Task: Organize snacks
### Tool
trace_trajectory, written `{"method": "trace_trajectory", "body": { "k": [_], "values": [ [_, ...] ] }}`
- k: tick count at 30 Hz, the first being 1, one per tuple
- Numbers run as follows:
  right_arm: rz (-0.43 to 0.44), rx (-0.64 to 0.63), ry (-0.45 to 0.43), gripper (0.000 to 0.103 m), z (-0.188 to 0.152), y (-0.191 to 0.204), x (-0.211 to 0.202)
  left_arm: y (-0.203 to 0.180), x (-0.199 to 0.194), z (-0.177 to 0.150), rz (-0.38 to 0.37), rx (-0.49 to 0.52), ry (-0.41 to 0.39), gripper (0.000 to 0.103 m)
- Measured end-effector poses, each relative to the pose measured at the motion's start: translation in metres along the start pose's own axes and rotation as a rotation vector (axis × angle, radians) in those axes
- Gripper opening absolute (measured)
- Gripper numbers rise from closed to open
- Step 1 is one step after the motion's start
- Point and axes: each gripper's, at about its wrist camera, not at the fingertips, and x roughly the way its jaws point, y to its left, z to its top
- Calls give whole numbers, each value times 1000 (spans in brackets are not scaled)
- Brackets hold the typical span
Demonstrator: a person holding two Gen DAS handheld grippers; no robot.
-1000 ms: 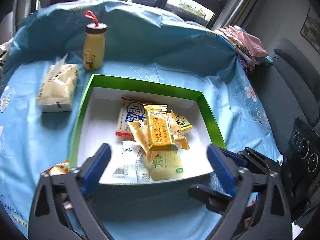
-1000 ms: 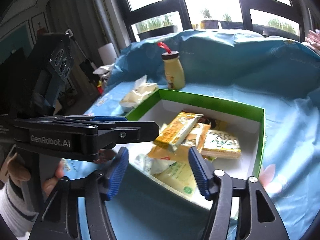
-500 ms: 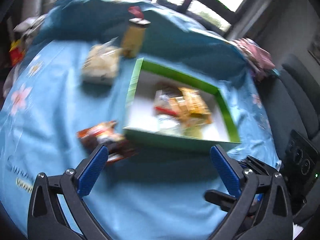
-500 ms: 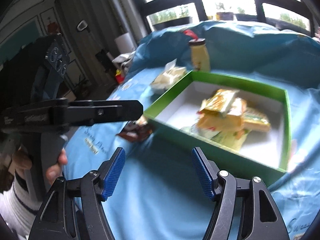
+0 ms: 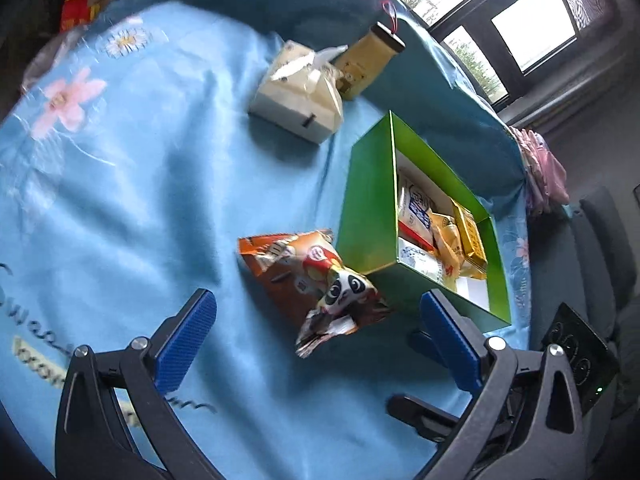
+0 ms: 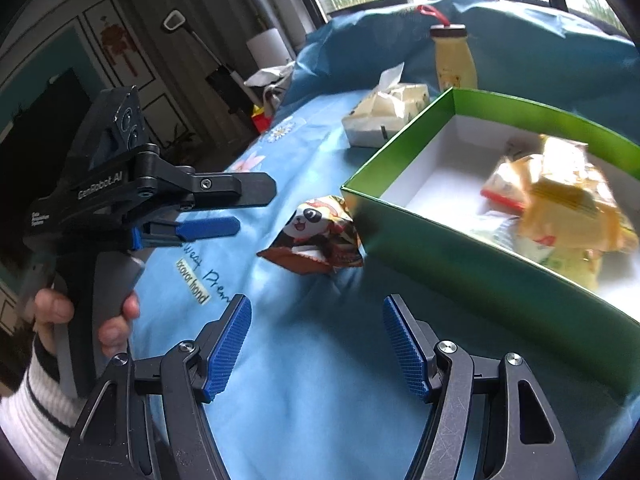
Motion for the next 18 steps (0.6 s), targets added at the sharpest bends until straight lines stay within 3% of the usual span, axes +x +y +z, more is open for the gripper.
{"method": "trace_trajectory", "body": {
  "k": [5,8,10,13,16,18],
  "values": [
    [-15,13,0,69,9,-4,19,1,12,1,-27,-6,30,99],
    [1,21,0,69,15,-5,29,2,15,-1,-28,-6,46,83],
    [25,20,-5,69,18,-4,35,4,19,-2,-30,-10,61,65],
    [45,2,9,68,23,2,45,7,22,-3,-36,-14,78,57],
    [47,-35,27,53,25,9,51,8,20,-3,-54,-15,72,42],
    [34,-48,40,42,26,10,53,7,18,-3,-57,-11,67,42]
  ]
}}
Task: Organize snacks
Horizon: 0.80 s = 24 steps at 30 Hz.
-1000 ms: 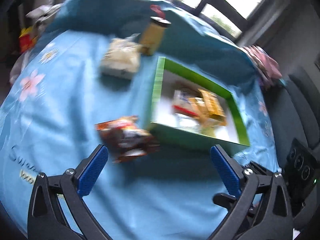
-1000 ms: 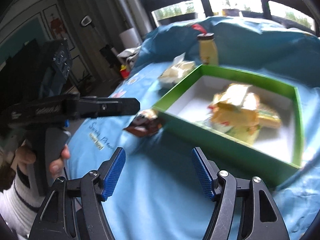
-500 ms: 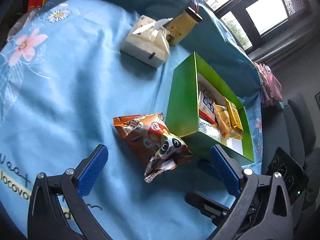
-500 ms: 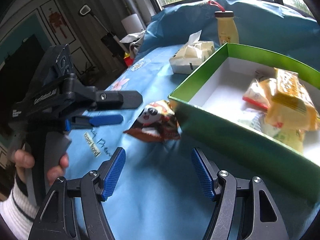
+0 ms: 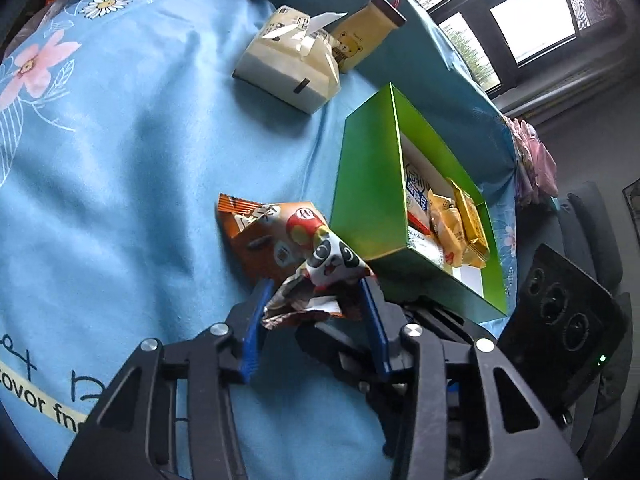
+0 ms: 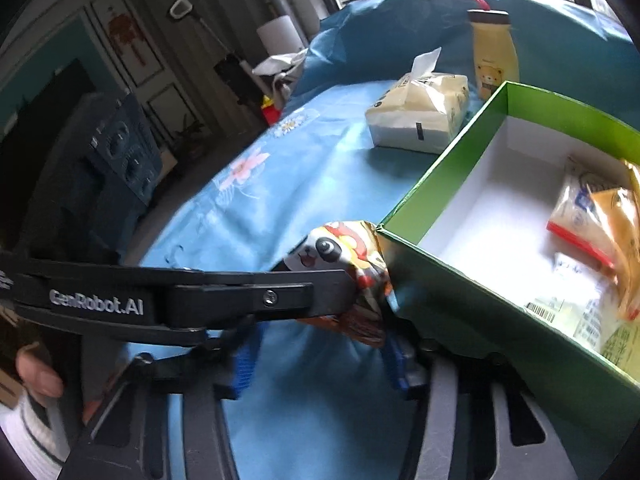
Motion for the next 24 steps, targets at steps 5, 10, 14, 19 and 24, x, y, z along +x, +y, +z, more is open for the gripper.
{"method": "trace_trajectory", "body": {
  "k": [5,10,14,19,24],
  "values": [
    [1,-11,13,32,0,-1,-2,-2,-2,-1,3,22,1,41],
    [-3,-104,22,28,0,14,-6,-5,-13,-6,9,61,-10,40],
    [2,-143,18,27,-4,27,-12,-10,-25,-17,30,95,-21,38],
    [14,-161,-14,27,-9,40,-28,-23,-42,-28,37,129,-47,38],
    [2,-174,-65,27,-13,46,-55,-53,-50,-33,45,195,-72,38]
  ]
}}
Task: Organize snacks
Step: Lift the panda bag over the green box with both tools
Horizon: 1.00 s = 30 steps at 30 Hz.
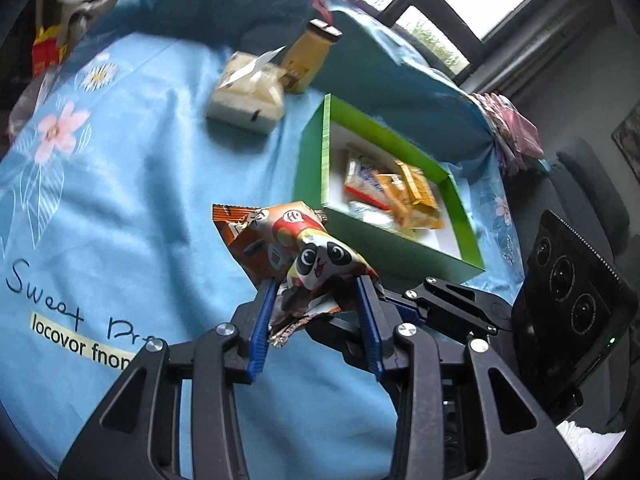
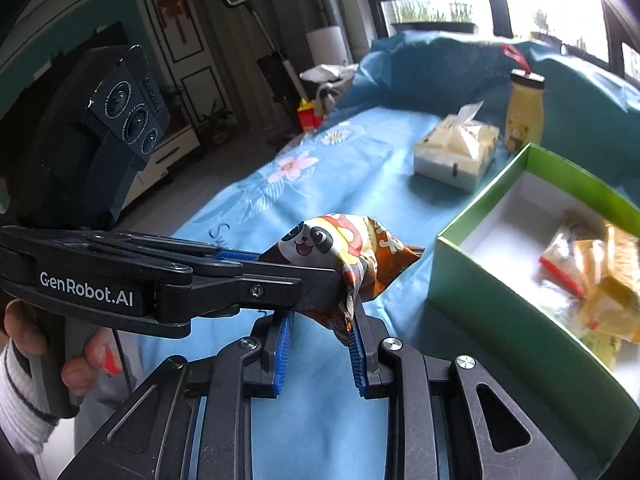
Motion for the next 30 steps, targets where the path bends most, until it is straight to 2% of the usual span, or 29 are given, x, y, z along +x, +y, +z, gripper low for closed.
{"method": "trace_trajectory", "body": {
  "k": [7,16,24,30],
  "values": [
    [-54,18,-82,27,2,-10,-44,-44,5,16,-21,83,-19,38],
    [-142,71,-140,27,2,-49,-85,-91,37,41,-70,172,3,38],
    [-187,117,-151,27,5,-83,-92,-106,66,58,-86,203,24,38],
    [-193,148,-120,27,7,-105,-80,-100,91,68,-93,176,49,38]
  ]
}}
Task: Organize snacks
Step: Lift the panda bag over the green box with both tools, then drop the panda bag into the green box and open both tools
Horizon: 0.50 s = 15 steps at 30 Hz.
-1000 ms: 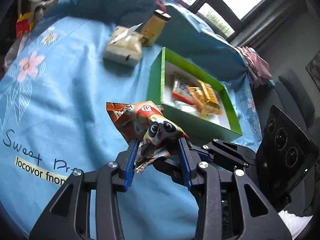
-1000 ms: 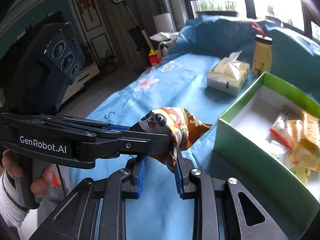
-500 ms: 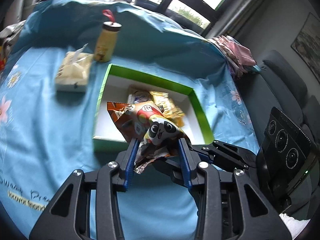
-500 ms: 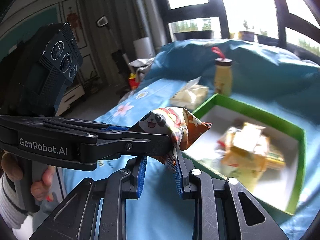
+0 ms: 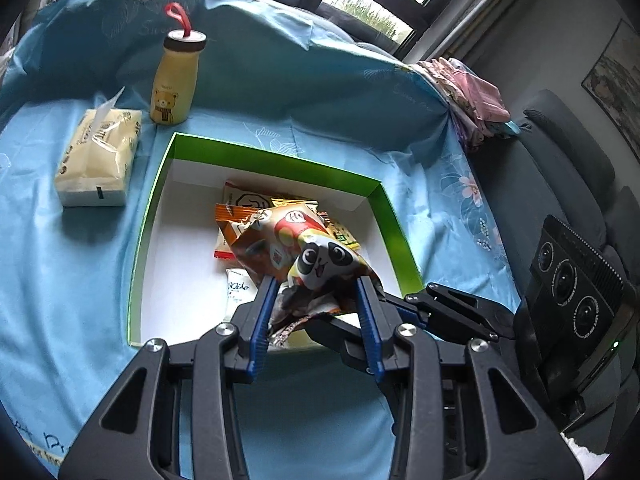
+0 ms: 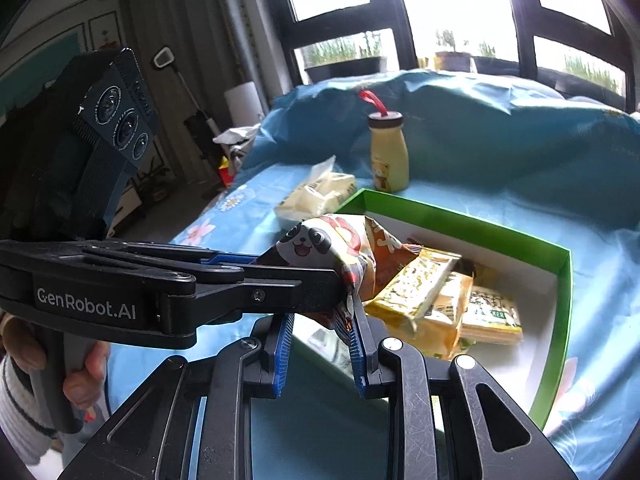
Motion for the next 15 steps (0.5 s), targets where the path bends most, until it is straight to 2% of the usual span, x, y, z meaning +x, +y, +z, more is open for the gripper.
{"method": "trace_trajectory", "body": {
  "k": [6,8,10,12,15],
  "values": [
    [-40,6,50,28,3,-12,21,11,18,7,17,-37,20,43],
    [-72,3,63,28,4,-13,26,10,18,9,44,-31,22,53],
    [-88,-6,63,28,5,-13,26,7,14,9,70,-17,13,69],
    [-112,-15,57,28,6,-11,19,3,5,8,110,5,-7,72],
    [-154,-18,50,39,8,-9,2,-7,-10,8,187,35,-34,87]
  ]
}}
